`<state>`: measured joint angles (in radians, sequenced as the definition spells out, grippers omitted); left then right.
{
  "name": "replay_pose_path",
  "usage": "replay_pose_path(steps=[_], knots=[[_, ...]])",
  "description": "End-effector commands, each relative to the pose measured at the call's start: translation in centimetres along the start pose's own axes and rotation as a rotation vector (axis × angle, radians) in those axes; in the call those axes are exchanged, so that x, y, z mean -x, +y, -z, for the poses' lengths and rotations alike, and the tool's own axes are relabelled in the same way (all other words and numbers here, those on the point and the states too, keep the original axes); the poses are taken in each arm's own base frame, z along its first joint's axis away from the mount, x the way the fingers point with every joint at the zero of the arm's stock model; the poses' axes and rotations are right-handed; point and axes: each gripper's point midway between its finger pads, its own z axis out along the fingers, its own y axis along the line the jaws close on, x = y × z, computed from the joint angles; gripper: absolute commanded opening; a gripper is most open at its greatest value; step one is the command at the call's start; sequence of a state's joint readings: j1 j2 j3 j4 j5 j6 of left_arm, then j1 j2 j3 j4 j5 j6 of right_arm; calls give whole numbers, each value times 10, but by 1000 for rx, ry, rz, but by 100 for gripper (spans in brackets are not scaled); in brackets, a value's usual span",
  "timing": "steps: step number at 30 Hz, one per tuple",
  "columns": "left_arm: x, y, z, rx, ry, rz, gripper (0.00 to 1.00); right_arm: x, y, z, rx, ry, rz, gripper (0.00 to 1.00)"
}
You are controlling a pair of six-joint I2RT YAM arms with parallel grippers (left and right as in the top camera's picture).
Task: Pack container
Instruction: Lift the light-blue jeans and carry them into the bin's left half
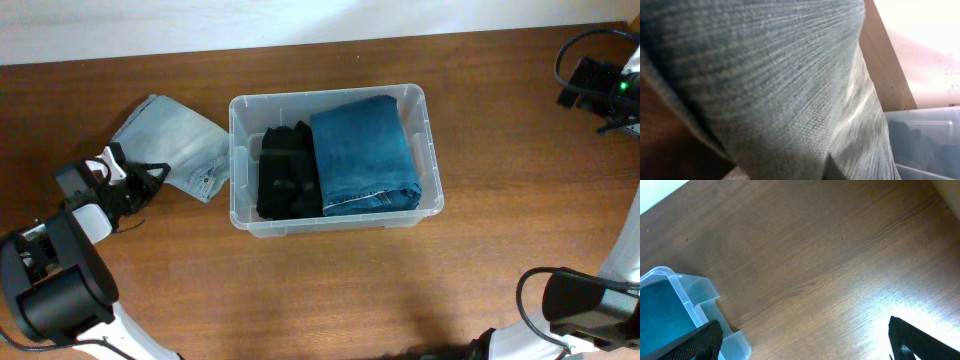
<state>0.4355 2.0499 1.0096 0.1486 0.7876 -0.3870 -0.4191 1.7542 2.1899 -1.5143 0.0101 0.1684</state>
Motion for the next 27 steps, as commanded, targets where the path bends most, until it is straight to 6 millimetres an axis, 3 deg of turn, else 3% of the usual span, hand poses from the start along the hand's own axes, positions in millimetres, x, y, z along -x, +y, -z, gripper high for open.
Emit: replay_pose_path(steps=[1,7,12,20,27], knots=[[-5,-8,-5,-48,13,8,2,1,1,1,3,-3,7,98],[8,-39,5,-149,-7,-31,1,0,0,1,2,2,7,98],[24,-80,35,-186,-51,-94,1,-1,0,1,2,4,7,99],[38,-178,103,-251,-158,-264,1,-1,0,1,2,4,7,98],[15,-269,157,-345,-200,-420,0,-1,0,1,2,4,7,99]])
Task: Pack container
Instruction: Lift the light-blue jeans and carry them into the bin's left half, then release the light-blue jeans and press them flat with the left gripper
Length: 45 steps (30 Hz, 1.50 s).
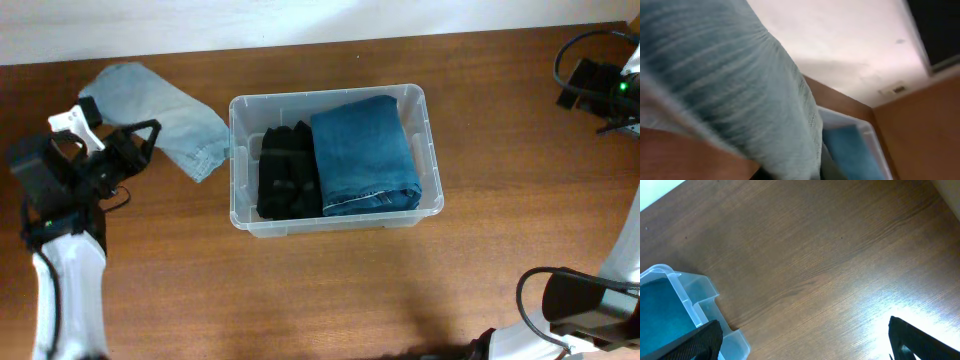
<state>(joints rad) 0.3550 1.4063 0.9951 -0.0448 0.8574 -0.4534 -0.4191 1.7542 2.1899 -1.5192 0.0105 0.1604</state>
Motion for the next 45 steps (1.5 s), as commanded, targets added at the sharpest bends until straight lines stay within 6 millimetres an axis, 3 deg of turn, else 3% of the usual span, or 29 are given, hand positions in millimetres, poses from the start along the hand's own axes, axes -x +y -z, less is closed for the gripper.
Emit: replay_pose_path(steps=[1,4,8,16,20,27,30,38,45], knots=[[12,-78,18,-144,-22,-141,1,1,1,1,3,-1,-2,98],[1,-119,20,-222,-3,-201,0,1,0,1,3,-1,-1,99],[-34,-156,9,-332,107,-212,0,1,0,1,3,-1,-1,98],[-116,-194,-33,-546,414,-167,0,1,0,0,3,0,-1,98],[-135,-198,-54,-614,513,-151,0,0,0,-2,1,7,-1,98],[-157,-164,-93,-588,614,-47,0,-7,0,-19,-4,43,-1,98],[-159,-125,-112,-438,587,-46,0,-7,0,-20,-4,44,-1,98],[-155,-57,-115,-169,562,-57,1,-7,0,-20,-1,44,-1,99],[-152,-34,-118,-53,538,-116,8,-7,1,-20,3,45,-1,99]])
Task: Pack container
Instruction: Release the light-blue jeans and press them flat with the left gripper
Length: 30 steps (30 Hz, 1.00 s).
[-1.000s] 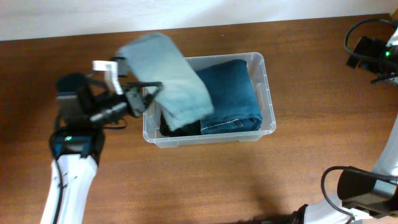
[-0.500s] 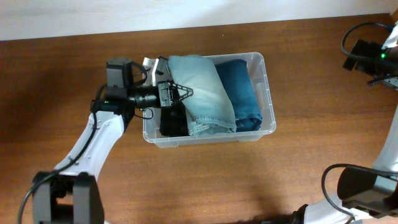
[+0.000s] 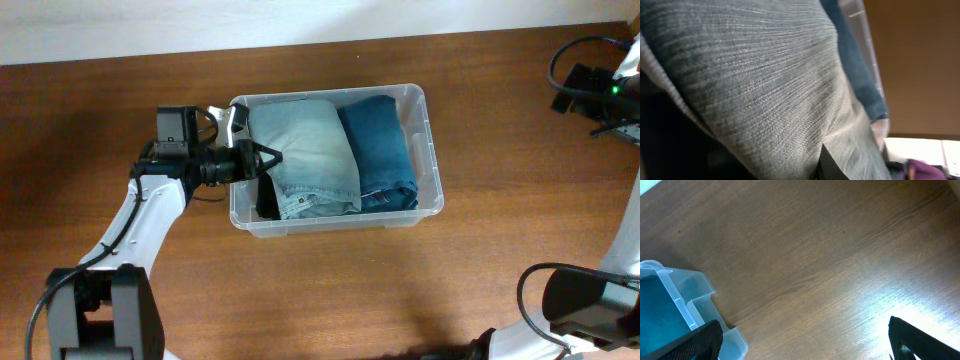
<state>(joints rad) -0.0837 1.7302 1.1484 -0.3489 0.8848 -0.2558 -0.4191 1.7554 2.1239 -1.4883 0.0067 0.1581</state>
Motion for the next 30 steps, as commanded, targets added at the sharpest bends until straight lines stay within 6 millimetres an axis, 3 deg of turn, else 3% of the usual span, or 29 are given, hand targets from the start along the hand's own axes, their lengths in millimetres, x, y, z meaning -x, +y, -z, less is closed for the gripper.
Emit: replay_pose_path(steps=[1,11,12,16,17,18,19,25,30], knots=[[22,25,8,151,-70,-68,8,-1,1,-3,5,9,-4,99],[27,38,11,234,-92,-92,11,-1,1,-3,5,9,-4,99],[27,39,11,242,-94,-92,20,-1,1,-3,5,9,-4,99],[30,51,15,310,-106,-95,41,-1,1,-3,5,10,-4,99],[30,54,16,331,-108,-105,53,-1,1,-3,5,11,-3,98],[32,59,18,362,-110,-135,84,-1,1,-3,5,12,-3,98],[32,60,18,369,-110,-142,99,-1,1,-3,5,12,-3,98],[41,45,26,364,-132,-181,99,-1,1,-3,5,12,-3,99],[66,-5,42,332,-206,-327,99,-1,1,-3,5,11,-3,99]])
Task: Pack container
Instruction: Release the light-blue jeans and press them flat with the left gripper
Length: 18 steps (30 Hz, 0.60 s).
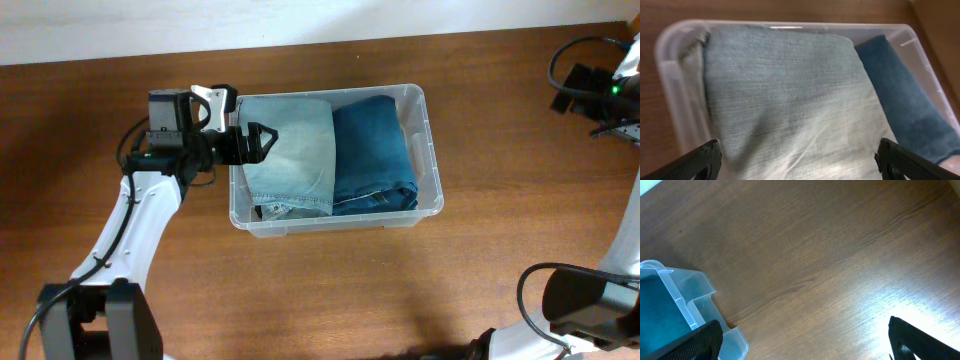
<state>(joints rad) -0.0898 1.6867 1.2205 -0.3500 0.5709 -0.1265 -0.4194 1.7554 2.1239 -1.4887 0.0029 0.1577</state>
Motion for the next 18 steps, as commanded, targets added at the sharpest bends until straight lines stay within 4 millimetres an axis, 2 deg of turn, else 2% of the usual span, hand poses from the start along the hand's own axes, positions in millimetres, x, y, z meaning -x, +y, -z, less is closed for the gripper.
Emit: replay_pose_path(steps=[1,6,7,8,10,11,13,16,17,18], knots=[[34,-24,26,37,-102,-164,99,-1,0,-3,1,10,-3,99],[59,-53,39,54,-185,-305,99,-1,0,-3,1,10,-3,98],[61,-57,38,48,-193,-314,96,-1,0,-3,1,10,-4,98],[61,-60,36,41,-194,-321,80,-1,0,-3,1,10,-4,98],[57,-63,27,34,-181,-338,34,-1,0,-3,1,10,-4,99],[56,-61,22,42,-176,-337,21,-1,1,-3,2,10,-3,98],[50,-52,8,66,-149,-327,8,-1,1,-3,2,10,-3,99],[31,-36,-22,72,-75,-294,6,-1,2,-3,13,13,-3,98],[14,-25,-43,70,-15,-252,6,-1,3,-3,17,13,-3,98],[4,-20,-54,63,17,-238,6,-1,3,-3,17,13,-3,98]])
